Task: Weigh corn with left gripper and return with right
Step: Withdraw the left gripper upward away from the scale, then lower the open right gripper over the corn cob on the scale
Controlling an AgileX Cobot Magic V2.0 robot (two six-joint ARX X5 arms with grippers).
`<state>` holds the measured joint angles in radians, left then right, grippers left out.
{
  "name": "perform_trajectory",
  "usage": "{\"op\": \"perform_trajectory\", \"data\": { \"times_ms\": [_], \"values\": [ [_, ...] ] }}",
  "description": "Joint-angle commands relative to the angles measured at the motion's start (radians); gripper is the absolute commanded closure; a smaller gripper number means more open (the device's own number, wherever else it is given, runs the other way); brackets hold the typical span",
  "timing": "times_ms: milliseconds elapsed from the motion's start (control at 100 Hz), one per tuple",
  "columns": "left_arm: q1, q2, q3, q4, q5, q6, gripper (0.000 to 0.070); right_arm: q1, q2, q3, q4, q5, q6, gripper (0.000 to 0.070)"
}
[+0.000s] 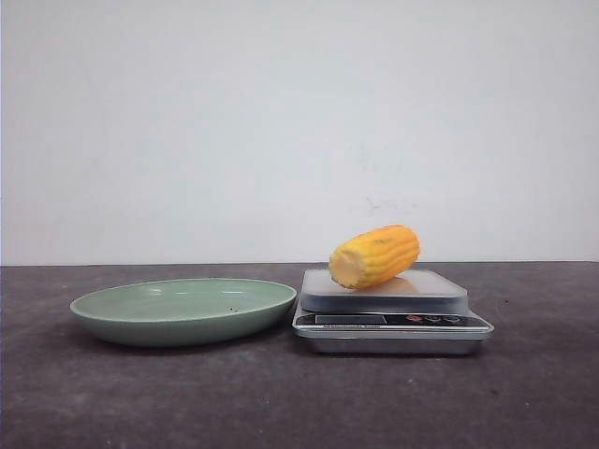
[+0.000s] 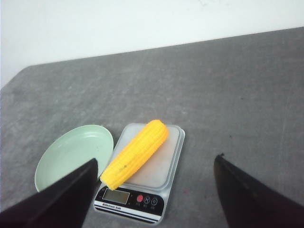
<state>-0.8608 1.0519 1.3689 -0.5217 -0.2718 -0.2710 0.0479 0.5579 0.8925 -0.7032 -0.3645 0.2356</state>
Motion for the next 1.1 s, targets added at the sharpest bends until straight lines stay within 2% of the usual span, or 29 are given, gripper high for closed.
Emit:
{"op": "perform_trajectory", "data": {
  "times_ms": [0,180,280,480,760,840,1090],
  "values": [
    [-0.011,-0.101,0.018,-0.042,-0.022,0.036,0.0226,0.003,0.003,0.019,0.0,-0.002,-0.019,0.0207],
    [-0.011,-0.34,0.018,-0.241,-0.141,0.041,0.0226,0.003,0.003,0.019,0.001,-0.004,-0.023,0.0207],
    [-0.011,-0.434,0.017,-0.366,-0.207,-0.005,0.0226,0.003,0.003,0.019,0.017,-0.014,-0.013,0.0207],
    [-0.01,-0.554,0.016,-0.532,-0.218,-0.075,0.0226,0.018,0.024,0.019,0.056,-0.014,0.006,0.0207],
    [-0.01,-0.583,0.015,-0.617,-0.216,-0.11,0.0226,0.15,0.198,0.041,0.177,-0.023,0.079,0.0208],
    [-0.01,-0.583,0.005,-0.616,-0.214,-0.11,0.0227,0.209,0.28,0.045,0.207,0.011,0.09,0.0208],
    [-0.01,-0.583,-0.04,-0.629,-0.214,-0.112,0.0227,0.415,0.576,0.113,0.266,0.219,0.09,0.0208]
  ]
}}
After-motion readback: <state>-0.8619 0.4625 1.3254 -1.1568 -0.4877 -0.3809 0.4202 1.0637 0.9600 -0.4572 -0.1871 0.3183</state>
